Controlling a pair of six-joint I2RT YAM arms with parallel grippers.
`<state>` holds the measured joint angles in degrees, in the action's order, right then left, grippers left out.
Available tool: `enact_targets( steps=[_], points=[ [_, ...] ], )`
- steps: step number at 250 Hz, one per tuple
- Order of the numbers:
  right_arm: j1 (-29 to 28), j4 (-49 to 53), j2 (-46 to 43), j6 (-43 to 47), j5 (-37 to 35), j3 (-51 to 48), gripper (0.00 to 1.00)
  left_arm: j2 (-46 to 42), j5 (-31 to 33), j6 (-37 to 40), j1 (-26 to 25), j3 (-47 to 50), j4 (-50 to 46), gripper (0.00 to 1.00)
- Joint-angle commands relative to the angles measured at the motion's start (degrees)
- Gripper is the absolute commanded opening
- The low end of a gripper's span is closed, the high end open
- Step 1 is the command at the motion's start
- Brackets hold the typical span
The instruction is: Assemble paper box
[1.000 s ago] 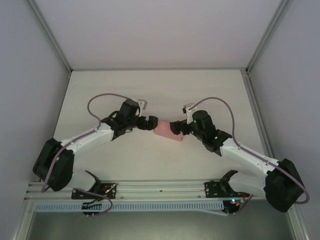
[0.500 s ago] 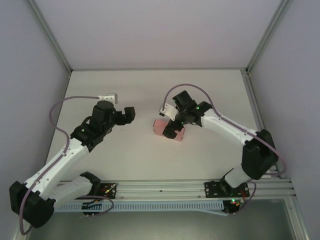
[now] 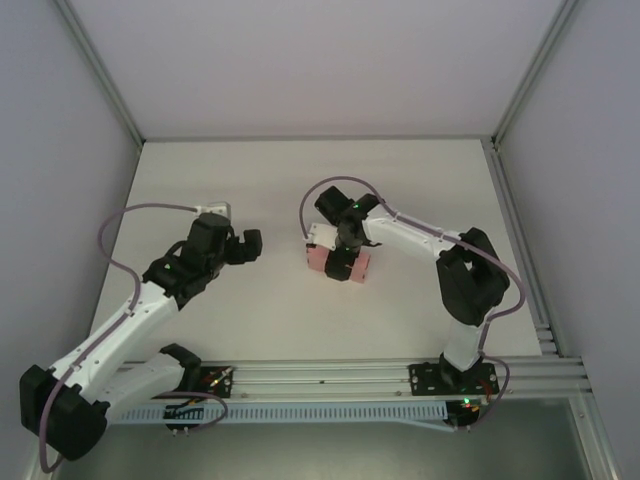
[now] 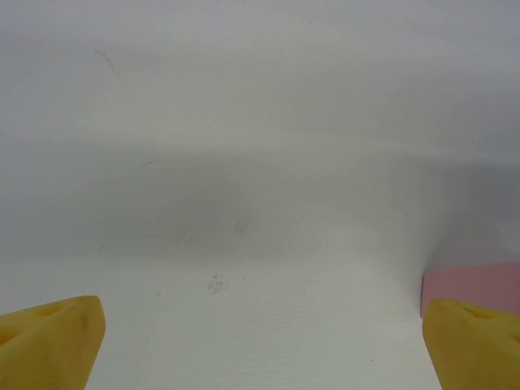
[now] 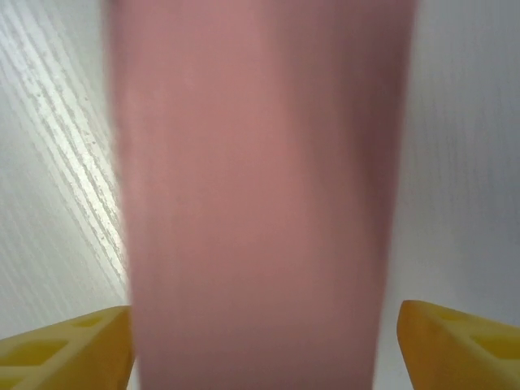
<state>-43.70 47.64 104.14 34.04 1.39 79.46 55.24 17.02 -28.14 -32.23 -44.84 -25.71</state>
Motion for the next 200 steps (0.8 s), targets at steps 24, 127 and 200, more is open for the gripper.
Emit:
enact_targets(
  steps=[24, 127, 200],
  points=[
    [-0.78, 1.7, -1.74, 3.64, -3.09, 0.78, 0.39, -0.04, 1.55, 0.1, 0.42, -0.75, -1.61, 1.0],
    [-8.96, -19.73, -9.93, 14.89, -28.1, -7.57, 0.3, -3.4, 3.35, -1.3, 0.42, -0.86, -2.94, 1.0],
    [-13.95, -46.71, -9.38, 25.08, -37.99, -24.16, 0.34, -4.94, 4.65, -1.68, 0.41, -2.12, -5.7, 1.0]
  ],
)
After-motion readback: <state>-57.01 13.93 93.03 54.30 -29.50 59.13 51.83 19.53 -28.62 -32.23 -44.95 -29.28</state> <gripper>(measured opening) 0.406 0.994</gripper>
